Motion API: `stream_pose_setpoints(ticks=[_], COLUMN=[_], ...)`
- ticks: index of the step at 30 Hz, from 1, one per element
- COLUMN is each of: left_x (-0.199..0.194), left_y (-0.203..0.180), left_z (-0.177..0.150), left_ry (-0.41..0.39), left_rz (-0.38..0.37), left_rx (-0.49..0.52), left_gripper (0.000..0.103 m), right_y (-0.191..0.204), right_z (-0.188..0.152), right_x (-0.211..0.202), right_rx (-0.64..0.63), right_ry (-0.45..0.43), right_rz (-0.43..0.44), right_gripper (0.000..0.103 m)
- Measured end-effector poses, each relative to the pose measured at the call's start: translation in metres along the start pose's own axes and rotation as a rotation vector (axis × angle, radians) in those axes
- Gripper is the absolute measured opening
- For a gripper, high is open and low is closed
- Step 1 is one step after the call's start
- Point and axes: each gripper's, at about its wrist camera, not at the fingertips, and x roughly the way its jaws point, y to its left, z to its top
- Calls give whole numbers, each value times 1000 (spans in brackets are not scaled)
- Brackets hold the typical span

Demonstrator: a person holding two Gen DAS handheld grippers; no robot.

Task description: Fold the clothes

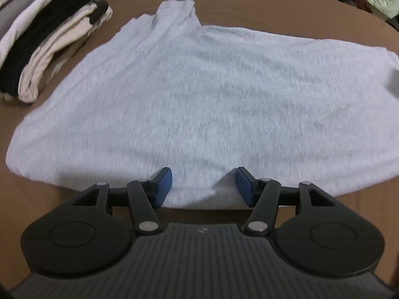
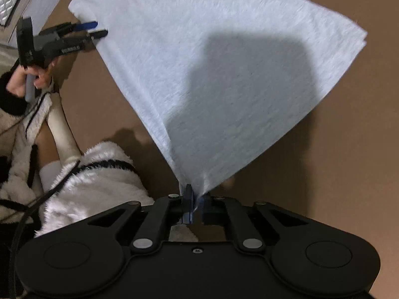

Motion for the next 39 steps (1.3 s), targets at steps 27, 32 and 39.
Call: stream_pose_setpoints(ticks=[27,32,39], left_x=[0,9,8], left_y=[19,21,33], left_z=[4,8,13], left_ry=[-175,-130,-107], left_rz=[-103,-108,-129], left_rx=[-125,-122,-118], left_gripper=[58,59,61], right_y=[-99,-95,-75], right_z=[14,21,65], right_x=[-35,-37,-37], right_rx=[200,195,267], right_ry=[-949,-878,-794], right_rz=[-289,-413,-524], right_gripper=[7,7,34])
